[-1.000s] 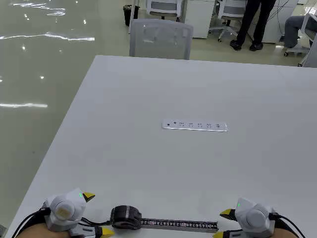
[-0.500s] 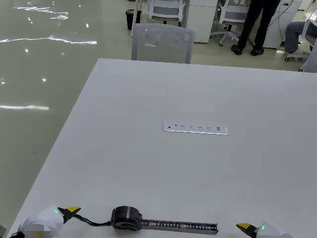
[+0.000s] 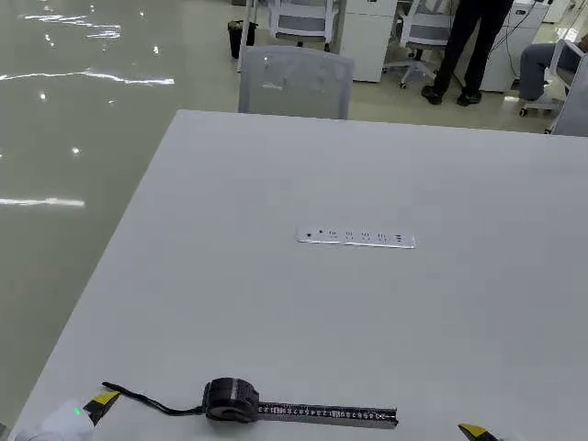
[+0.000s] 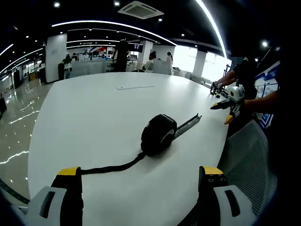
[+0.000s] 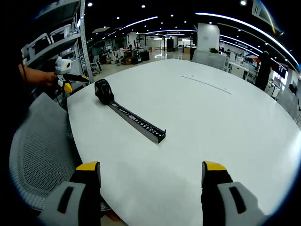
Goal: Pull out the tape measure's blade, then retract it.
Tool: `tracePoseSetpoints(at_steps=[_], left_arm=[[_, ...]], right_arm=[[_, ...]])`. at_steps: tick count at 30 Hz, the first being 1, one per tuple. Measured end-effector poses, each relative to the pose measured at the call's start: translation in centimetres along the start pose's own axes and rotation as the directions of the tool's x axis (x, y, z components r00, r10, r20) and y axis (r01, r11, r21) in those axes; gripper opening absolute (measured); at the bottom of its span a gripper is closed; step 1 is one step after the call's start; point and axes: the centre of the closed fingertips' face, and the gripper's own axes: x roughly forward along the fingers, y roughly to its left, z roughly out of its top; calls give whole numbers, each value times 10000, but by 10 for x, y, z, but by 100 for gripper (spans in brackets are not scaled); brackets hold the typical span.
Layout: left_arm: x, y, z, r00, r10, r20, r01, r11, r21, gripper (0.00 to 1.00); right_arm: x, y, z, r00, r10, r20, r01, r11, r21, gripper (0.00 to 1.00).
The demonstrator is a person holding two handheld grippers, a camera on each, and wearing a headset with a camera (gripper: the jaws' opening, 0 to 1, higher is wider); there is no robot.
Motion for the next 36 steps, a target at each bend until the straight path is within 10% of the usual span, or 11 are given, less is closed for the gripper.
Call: tracePoseSetpoints(at_steps=[20, 36], left_arm=[[-16, 0, 5, 9961, 67, 876, -43, 9996, -273, 100], [-14, 5, -7, 9992, 232, 310, -232, 9997, 8, 100]], right_arm=[[-25, 3, -13, 9998, -211, 58, 209, 9993, 324, 100], [-26, 3, -7, 9993, -313, 224, 309, 9994, 172, 100]])
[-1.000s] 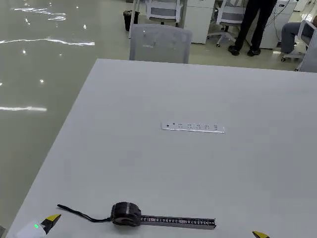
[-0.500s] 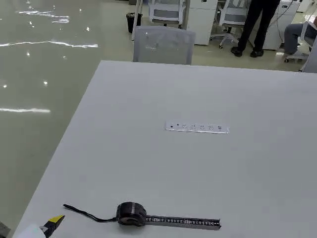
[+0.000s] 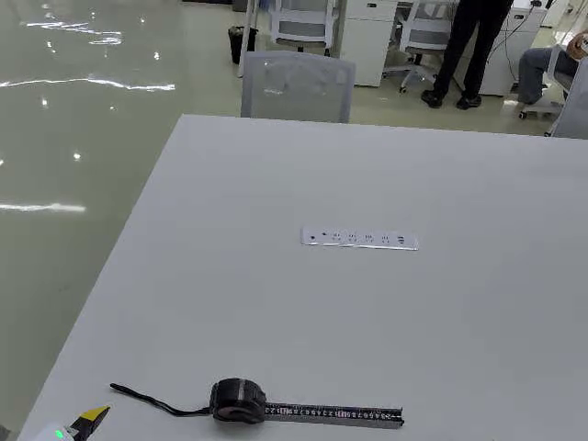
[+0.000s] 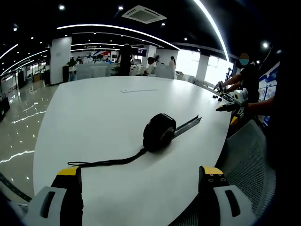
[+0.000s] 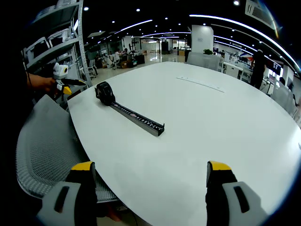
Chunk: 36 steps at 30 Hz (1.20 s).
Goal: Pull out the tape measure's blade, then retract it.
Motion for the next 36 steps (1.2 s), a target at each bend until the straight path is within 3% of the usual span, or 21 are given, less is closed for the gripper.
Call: tracePoseSetpoints(at_steps=[4, 7, 14, 21, 27, 36], left_arm=[[1, -6, 2, 9999, -87, -98, 91, 9991, 417, 100], [-1, -6, -4, 9987, -10, -511, 43, 9979, 649, 100], [-5, 4, 1, 9991, 422, -98, -418, 9981, 457, 100], [-7, 2, 5, 9988, 487, 55, -487, 9987, 145, 100], [-3, -5, 12, 9979, 640, 19, -640, 9974, 330, 100], [0, -8, 13, 9979, 653, -12, -652, 9967, 482, 100]], right_arm=[[0, 0, 0, 10000, 9, -7, -9, 10000, -35, 100], [-1, 0, 1, 10000, -8, 6, 8, 10000, -73, 100], [-4, -1, 2, 10000, -45, 9, 45, 10000, -46, 100], [-3, 1, 3, 9999, 87, 83, -85, 9996, -266, 100], [-1, 4, -1, 9996, 258, -71, -261, 9983, -521, 99], [-1, 3, -2, 9994, 289, -171, -299, 9977, -612, 94]])
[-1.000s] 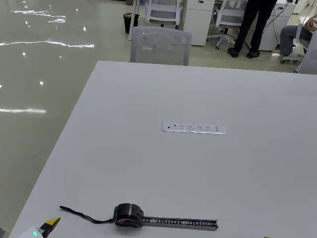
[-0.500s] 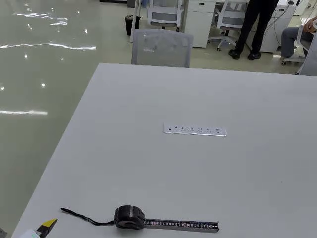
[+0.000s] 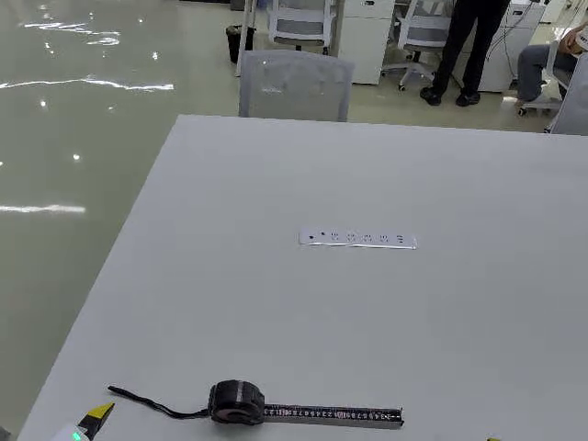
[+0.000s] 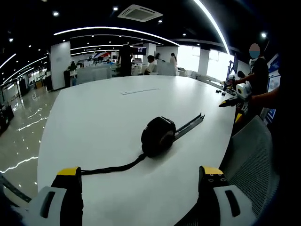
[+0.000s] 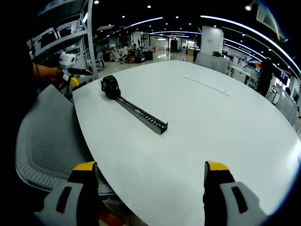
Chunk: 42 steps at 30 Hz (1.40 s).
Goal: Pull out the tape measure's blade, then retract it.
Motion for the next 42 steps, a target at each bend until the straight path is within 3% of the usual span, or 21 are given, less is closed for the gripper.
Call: tracePoseSetpoints(at_steps=[3, 6, 7, 11, 15, 18, 20, 24, 25, 27, 29, 32, 37, 40, 41, 42], left_arm=[[0, 0, 0, 10000, -5, 5, 5, 10000, 2, 100], [7, -8, 2, 10000, -26, -51, 26, 9999, 126, 100], [11, -20, -2, 9994, 24, -355, -18, 9999, 172, 100], [14, -30, 6, 9993, 55, -381, -38, 9990, 447, 100], [21, -39, 12, 9992, 88, -386, -82, 9998, 163, 100], [28, -45, 14, 9995, 43, -327, -43, 10000, -19, 100], [28, -47, 15, 9995, 7, -311, -7, 10000, -12, 100], [29, -49, 15, 9996, -59, -276, 59, 10000, 4, 100], [38, -50, 27, 9991, 426, -51, -426, 9991, -81, 100], [40, -47, 29, 9978, 656, 19, -655, 9973, -326, 100], [41, -44, 29, 9950, 1001, -47, -1002, 9944, -333, 100], [42, -45, 29, 9916, 1297, -25, -1297, 9916, 4, 100], [47, -50, 22, 9923, 1215, -256, -1228, 9907, -581, 100], [49, -53, 23, 9929, 1180, -149, -1189, 9892, -858, 100], [50, -54, 25, 9932, 1161, -56, -1161, 9879, -1029, 100], [51, -55, 28, 9932, 1154, 156, -1122, 9843, -1363, 100]], right_arm=[[0, 0, 0, 10000, 5, -18, -5, 10000, -24, 89], [2, 1, 1, 9986, 463, -237, -473, 9979, -450, 84], [10, 0, 10, 9938, 928, -604, -1009, 9837, -1487, 83], [17, -5, 20, 9905, 1141, -769, -1270, 9731, -1920, 79], [26, -9, 27, 9792, 1553, -1305, -1843, 9498, -2530, 75], [32, -9, 28, 9597, 2029, -1946, -2504, 9316, -2636, 67], [33, -9, 28, 9580, 2043, -2013, -2542, 9300, -2656, 60], [34, -11, 28, 9566, 2008, -2111, -2538, 9300, -2659, 60], [55, -20, 42, 9422, 2252, -2479, -3000, 8967, -3256, 60], [60, -21, 46, 9379, 2331, -2570, -3124, 8897, -3328, 58], [69, -22, 48, 9273, 2460, -2820, -3383, 8732, -3509, 57], [76, -21, 49, 9107, 2676, -3147, -3750, 8550, -3582, 55], [88, -19, 46, 8857, 2880, -3641, -4211, 8285, -3691, 50], [94, -18, 43, 8718, 2962, -3902, -4442, 8137, -3749, 46], [94, -16, 41, 8652, 2973, -4038, -4532, 8082, -3760, 44], [95, -15, 38, 8522, 3012, -4279, -4712, 7974, -3771, 43]])
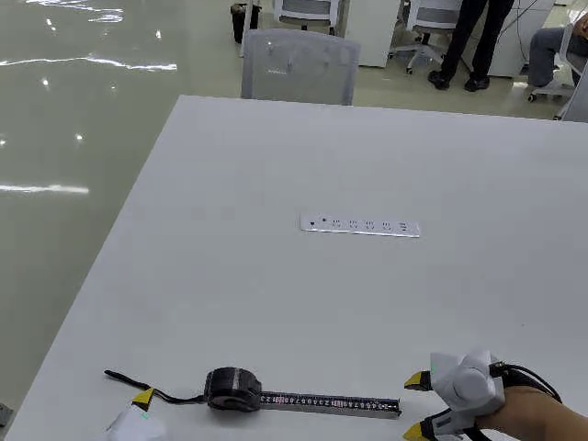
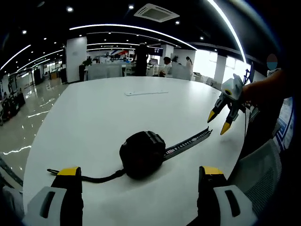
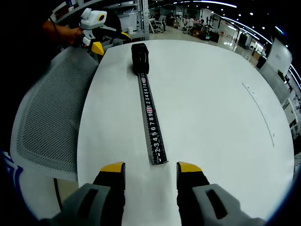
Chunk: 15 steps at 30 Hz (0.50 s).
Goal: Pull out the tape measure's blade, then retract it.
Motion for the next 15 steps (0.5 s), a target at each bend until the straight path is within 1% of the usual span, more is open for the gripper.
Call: tracePoseSetpoints(at_steps=[1, 3, 4, 5, 7, 8, 11, 15], left_arm=[[1, 1, 4, 9996, 115, 246, -106, 9993, -358, 100], [2, 2, 11, 9967, 125, 798, -85, 9987, -507, 100], [3, 3, 14, 9948, 215, 999, -158, 9982, -575, 100], [3, 5, 11, 9959, 324, 845, -275, 9979, -594, 100], [7, 5, 8, 9973, 343, 649, -295, 9969, -735, 100], [7, 4, 8, 9974, 347, 631, -296, 9964, -790, 100], [8, 0, 5, 9981, 280, 555, -244, 9976, -645, 100], [8, -2, 2, 9986, 215, 487, -182, 9975, -681, 100]], right_arm=[[4, 0, -1, 9999, 82, -142, -83, 9999, -78, 41], [8, -1, -2, 9995, 183, -274, -189, 9995, -242, 39], [10, -1, -2, 9992, 221, -338, -230, 9994, -259, 39], [13, -3, -3, 9987, 259, -433, -270, 9993, -246, 37], [16, -5, -4, 9976, 341, -596, -354, 9992, -209, 35], [17, -5, -3, 9974, 379, -615, -391, 9991, -181, 34], [23, -7, -5, 9957, 467, -805, -495, 9982, -330, 31], [25, -7, -4, 9948, 574, -844, -606, 9975, -357, 27]])
